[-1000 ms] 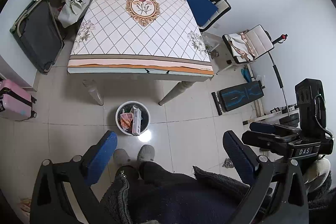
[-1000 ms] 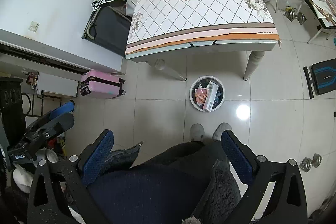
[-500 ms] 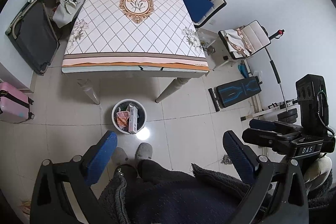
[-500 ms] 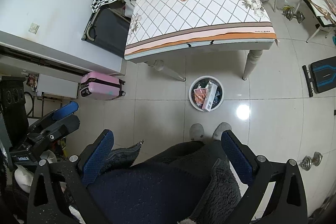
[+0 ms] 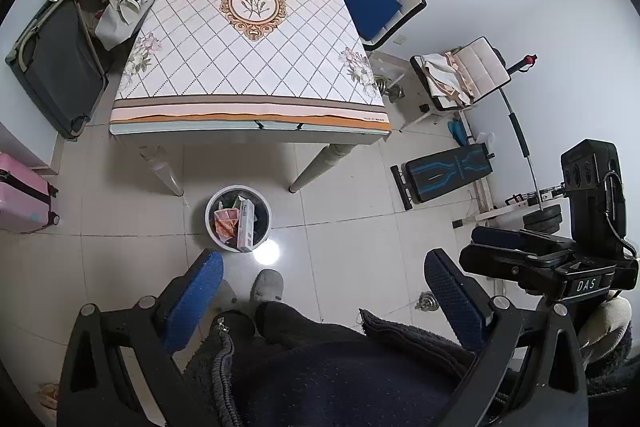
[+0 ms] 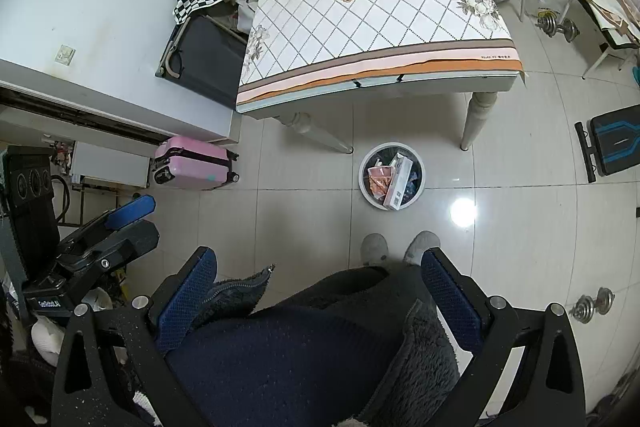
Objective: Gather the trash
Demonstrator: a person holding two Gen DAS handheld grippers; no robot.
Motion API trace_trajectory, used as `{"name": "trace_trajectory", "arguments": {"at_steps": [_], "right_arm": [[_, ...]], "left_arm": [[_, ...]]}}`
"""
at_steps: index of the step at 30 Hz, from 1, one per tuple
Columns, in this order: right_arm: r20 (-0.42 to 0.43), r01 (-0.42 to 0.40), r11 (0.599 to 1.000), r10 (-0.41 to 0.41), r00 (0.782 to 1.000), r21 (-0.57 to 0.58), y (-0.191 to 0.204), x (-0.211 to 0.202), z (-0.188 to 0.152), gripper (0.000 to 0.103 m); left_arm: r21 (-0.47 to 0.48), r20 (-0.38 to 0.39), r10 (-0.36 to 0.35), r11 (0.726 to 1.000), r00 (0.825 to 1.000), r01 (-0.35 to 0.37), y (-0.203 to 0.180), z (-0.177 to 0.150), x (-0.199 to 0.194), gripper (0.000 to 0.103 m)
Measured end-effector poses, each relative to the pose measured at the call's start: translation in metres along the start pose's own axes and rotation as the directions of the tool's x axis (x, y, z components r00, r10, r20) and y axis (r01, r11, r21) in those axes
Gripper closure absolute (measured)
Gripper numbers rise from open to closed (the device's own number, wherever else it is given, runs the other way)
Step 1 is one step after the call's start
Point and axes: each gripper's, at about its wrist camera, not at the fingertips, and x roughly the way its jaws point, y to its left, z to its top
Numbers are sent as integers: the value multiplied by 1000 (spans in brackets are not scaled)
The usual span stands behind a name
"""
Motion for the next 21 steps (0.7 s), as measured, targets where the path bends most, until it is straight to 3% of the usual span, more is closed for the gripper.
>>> {"name": "trace_trajectory", "arguments": {"at_steps": [21], "right_arm": [[-19, -8, 1000, 7, 1000, -17, 2, 2, 0, 0]], "left_arm": [[-18, -5, 0, 1000, 1000, 0, 0, 1, 0, 0]]}}
